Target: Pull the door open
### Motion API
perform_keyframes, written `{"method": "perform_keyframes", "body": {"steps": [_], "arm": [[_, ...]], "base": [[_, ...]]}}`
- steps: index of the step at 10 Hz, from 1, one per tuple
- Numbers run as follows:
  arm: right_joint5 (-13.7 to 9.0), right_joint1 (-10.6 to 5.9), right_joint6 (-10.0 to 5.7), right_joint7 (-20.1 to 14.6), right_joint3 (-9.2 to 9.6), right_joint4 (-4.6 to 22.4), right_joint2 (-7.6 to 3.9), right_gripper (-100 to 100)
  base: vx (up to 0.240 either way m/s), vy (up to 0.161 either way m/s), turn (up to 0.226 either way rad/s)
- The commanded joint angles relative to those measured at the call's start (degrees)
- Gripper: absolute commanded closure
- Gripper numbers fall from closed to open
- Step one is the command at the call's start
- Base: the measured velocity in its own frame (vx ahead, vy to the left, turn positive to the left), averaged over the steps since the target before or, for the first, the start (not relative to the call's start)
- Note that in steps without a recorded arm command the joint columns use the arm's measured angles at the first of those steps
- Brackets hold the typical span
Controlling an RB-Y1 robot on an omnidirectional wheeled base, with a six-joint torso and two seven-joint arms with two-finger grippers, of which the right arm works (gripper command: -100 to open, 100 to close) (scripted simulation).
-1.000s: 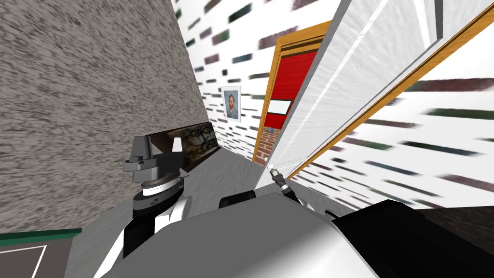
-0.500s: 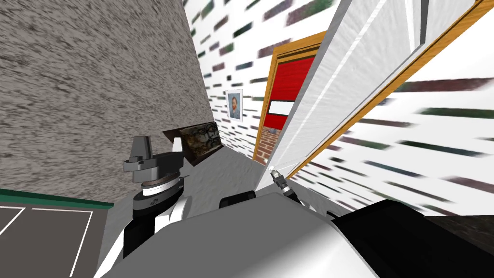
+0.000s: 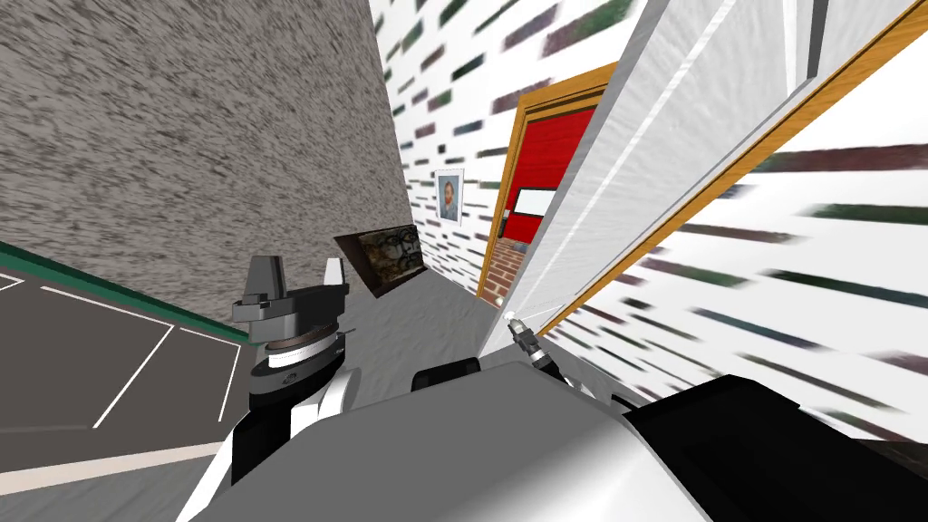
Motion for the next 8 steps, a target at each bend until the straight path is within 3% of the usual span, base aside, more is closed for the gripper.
{"method": "perform_keyframes", "body": {"steps": [1,6,8], "arm": [[0.05,-0.11,-0.52,-0.33,0.02,0.55,-0.19,100],[0.40,-0.56,-1.56,-0.99,0.37,1.76,-0.30,100],[0.49,-0.61,-1.75,-1.05,0.66,2.00,-0.22,100]], "base": [[-0.182,-0.076,0.149],[-0.207,-0.069,0.138],[-0.115,-0.020,0.087]]}}
